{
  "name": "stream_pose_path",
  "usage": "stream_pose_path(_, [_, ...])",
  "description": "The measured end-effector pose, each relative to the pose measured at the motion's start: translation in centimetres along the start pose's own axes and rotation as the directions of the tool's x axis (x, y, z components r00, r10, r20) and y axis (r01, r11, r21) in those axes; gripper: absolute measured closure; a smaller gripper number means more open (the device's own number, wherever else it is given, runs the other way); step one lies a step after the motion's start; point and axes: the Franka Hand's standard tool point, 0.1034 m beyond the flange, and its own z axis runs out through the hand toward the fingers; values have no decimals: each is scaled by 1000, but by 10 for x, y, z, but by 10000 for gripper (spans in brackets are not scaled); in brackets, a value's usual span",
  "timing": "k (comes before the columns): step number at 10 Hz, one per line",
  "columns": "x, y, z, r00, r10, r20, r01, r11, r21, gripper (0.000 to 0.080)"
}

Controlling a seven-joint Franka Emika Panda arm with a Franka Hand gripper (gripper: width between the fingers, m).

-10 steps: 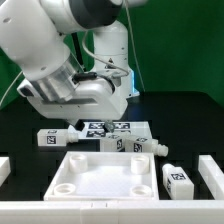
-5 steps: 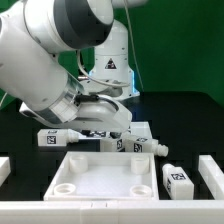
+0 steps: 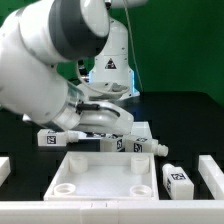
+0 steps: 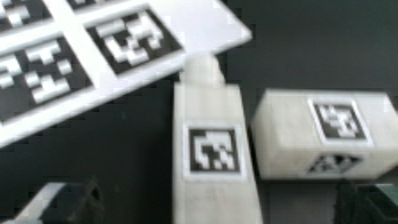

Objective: Assemble one leg

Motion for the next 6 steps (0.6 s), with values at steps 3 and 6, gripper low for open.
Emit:
stream_pose_path(3, [8, -2, 6, 1000, 0, 13, 1, 1000, -8, 151])
stream_pose_path(6, [10, -4, 15, 1000, -3, 18, 3, 1000, -18, 151])
